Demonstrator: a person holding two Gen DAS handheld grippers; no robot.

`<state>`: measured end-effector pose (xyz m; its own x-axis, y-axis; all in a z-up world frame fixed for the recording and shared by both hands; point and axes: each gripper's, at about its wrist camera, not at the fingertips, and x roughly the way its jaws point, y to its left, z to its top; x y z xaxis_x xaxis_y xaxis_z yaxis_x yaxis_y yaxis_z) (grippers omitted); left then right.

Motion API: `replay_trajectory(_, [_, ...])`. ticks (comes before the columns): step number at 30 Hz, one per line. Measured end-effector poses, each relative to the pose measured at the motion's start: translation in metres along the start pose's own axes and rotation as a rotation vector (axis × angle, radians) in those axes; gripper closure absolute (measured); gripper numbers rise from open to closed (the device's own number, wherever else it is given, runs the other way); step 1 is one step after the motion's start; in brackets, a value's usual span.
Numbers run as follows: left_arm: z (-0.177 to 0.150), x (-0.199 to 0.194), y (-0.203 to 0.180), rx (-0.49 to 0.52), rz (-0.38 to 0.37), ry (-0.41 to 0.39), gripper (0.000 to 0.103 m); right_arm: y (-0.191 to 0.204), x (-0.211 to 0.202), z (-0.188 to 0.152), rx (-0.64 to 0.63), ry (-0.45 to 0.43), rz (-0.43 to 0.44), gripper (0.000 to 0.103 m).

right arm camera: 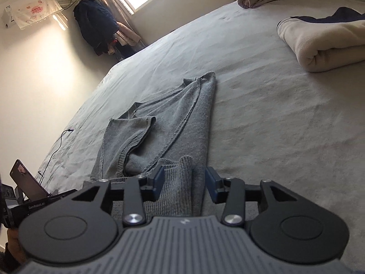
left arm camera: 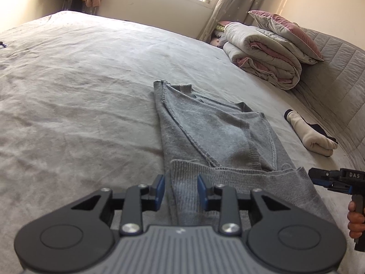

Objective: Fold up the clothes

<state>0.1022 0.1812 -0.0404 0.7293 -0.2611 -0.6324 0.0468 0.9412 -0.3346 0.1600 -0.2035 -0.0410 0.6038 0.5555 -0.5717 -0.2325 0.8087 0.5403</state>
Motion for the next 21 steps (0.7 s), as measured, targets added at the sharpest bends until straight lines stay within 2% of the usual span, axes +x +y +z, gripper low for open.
replay_trajectory(3, [-0.004, -0.008, 0.005, -0.018, -0.025, 0.070, 0.056, 0.000, -0.005, -0.003, 0.030, 0.083, -0.009, 0.051])
replay_trajectory(7, [-0.015, -0.016, 0.019, -0.092, -0.072, 0.162, 0.055, -0.007, -0.018, -0.013, 0.103, 0.174, 0.035, 0.047])
replay_trajectory(10, [-0.020, -0.022, 0.031, -0.182, -0.152, 0.215, 0.055, -0.010, -0.028, -0.018, 0.143, 0.230, 0.067, 0.046])
replay_trajectory(14, [-0.029, -0.028, 0.048, -0.286, -0.244, 0.290, 0.055, -0.020, -0.038, -0.029, 0.204, 0.269, 0.086, 0.046])
replay_trajectory(17, [-0.037, -0.026, 0.053, -0.320, -0.304, 0.345, 0.054, -0.029, -0.044, -0.036, 0.265, 0.282, 0.124, 0.046])
replay_trajectory(21, [-0.047, -0.018, 0.057, -0.388, -0.341, 0.353, 0.055, -0.039, -0.044, -0.046, 0.349, 0.272, 0.169, 0.046])
